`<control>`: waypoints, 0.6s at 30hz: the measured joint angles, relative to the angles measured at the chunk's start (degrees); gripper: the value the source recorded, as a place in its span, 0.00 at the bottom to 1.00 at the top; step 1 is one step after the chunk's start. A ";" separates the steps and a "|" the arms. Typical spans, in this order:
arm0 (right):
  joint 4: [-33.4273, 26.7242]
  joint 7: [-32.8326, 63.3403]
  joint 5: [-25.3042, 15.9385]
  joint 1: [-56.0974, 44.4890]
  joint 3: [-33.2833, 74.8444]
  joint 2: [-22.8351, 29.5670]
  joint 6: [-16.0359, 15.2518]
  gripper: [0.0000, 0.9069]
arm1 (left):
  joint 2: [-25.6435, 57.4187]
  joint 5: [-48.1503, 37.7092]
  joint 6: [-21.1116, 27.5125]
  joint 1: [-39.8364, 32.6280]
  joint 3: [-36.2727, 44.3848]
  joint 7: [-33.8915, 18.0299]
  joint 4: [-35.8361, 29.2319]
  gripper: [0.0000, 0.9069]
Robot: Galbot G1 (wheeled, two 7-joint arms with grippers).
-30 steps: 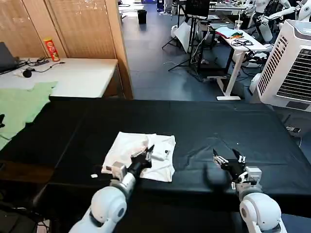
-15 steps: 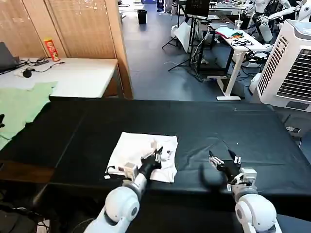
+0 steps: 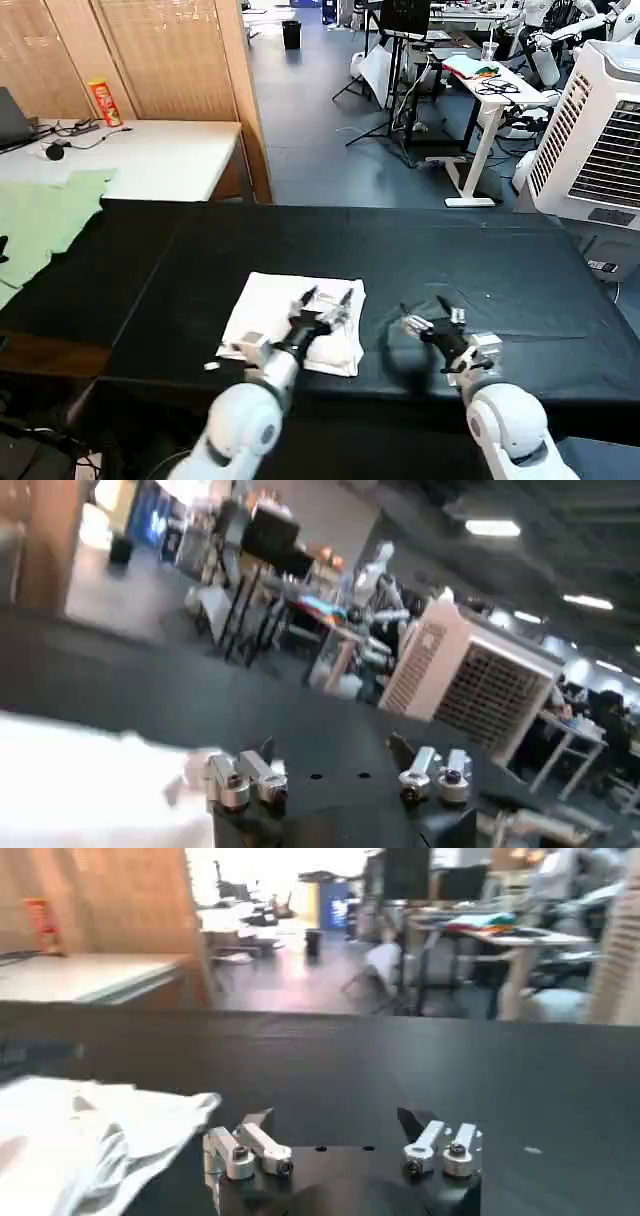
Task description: Fold and organize the clothes.
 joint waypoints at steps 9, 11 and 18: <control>-9.24 0.57 -2.53 11.99 -12.02 2.50 -1.26 0.97 | 3.74 4.40 -1.72 4.87 -9.36 -0.04 -1.35 0.97; -11.89 0.40 -3.48 14.62 -14.13 3.55 -1.65 0.97 | 3.72 4.94 -2.10 6.11 -10.73 -0.01 -1.37 0.97; -17.35 0.46 -5.81 19.04 -17.92 6.49 -2.66 0.97 | 3.58 5.92 -2.81 9.07 -13.96 0.02 -1.55 0.97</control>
